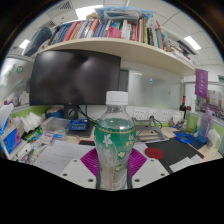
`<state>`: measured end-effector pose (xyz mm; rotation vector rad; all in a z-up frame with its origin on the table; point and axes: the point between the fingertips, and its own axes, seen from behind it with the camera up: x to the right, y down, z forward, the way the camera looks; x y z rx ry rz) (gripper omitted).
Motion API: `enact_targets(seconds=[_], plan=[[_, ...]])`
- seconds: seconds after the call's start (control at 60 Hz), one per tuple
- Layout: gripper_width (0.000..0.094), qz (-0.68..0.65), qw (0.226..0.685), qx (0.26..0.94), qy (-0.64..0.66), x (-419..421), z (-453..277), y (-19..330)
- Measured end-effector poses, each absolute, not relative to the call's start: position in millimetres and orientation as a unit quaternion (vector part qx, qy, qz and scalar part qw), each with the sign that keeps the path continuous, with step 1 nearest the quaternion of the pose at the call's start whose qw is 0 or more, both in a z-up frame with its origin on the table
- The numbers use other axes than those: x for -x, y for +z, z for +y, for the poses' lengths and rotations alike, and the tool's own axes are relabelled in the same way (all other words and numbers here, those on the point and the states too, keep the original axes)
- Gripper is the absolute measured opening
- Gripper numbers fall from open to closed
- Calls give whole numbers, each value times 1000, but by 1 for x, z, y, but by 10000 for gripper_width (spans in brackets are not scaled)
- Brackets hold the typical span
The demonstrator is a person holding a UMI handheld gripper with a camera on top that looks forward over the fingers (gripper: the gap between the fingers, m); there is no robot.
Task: Pour water
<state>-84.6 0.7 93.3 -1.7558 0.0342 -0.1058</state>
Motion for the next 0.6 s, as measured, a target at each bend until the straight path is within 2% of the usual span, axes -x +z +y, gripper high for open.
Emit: enact_targets(seconds=[0.017,0.117,0.35,0.467,0.6], plan=[[327,12,637,770,-45,86,1,93],[279,-2,623,781,-44,89,6,92],[280,16,604,795,52,161,23,119],[279,112,582,787,169,203,45,134],[278,267,508,749,331,228,74,147]])
